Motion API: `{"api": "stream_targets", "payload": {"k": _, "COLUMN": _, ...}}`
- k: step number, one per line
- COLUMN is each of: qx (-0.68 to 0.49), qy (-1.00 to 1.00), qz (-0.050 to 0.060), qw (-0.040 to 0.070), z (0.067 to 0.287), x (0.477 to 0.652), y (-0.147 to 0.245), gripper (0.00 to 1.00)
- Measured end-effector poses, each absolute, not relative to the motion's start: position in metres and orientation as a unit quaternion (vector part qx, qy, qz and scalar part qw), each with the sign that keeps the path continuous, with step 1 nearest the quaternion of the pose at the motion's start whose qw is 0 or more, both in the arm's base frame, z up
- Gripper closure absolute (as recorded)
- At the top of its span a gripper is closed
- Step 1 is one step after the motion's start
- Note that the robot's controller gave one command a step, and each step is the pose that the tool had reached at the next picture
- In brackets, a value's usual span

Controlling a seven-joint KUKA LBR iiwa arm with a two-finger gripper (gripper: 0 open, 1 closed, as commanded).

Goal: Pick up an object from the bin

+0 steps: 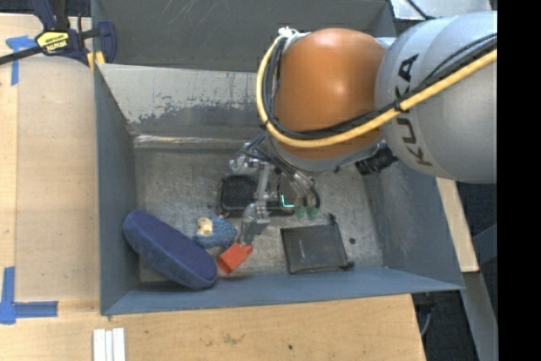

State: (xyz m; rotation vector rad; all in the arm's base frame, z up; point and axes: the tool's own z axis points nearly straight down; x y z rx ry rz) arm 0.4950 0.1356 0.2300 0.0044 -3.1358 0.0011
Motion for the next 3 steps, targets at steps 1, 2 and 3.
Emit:
{"api": "stream_targets", "payload": {"k": 1, "qx": 0.115, "qy": -0.993, "qz": 0.001, "qw": 0.001, "z": 0.119, "x": 0.555, "y": 0.064, "gripper": 0.0}}
{"api": "stream_targets", "payload": {"k": 2, "qx": 0.058, "qy": -0.998, "qz": 0.001, "qw": -0.003, "z": 0.077, "x": 0.567, "y": 0.105, "gripper": 0.0}}
{"api": "stream_targets", "payload": {"k": 3, "qx": 0.057, "qy": -0.998, "qz": 0.0, "qw": -0.003, "z": 0.078, "x": 0.568, "y": 0.104, "gripper": 1.0}}
